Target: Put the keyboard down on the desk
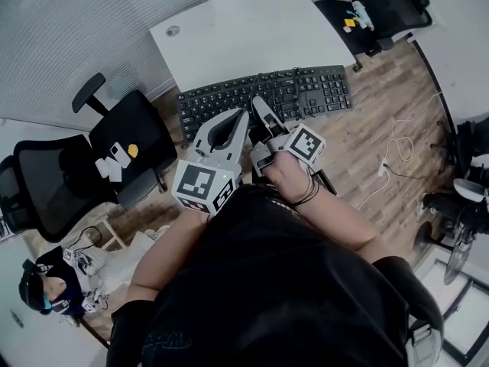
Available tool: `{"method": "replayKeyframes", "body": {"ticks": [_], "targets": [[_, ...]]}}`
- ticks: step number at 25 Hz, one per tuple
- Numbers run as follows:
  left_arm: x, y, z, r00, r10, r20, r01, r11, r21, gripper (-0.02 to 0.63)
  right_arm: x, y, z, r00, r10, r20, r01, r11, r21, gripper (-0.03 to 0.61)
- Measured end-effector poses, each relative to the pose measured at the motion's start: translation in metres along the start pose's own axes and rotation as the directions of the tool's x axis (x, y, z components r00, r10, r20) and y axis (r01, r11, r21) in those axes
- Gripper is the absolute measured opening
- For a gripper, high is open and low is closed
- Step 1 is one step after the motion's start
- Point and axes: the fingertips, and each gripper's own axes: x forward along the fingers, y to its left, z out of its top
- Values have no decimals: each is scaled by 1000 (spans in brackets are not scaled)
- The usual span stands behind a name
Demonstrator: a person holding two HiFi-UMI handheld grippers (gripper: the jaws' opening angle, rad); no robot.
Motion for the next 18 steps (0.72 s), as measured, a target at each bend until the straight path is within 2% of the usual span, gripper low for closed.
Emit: {"method": "replayKeyframes", "body": {"ticks": [8,12,18], "targets": [[8,17,11,999,40,9,-40,999,19,15,29,6,3,998,42,-40,-42,999,0,87],[13,24,7,998,55,5,-55,998,7,15,40,9,3,996,70,-64,-69,998,9,87],[25,41,8,995,96,9,-96,995,-9,15,59,1,9,993,70,-96,-69,998,13,87]]}}
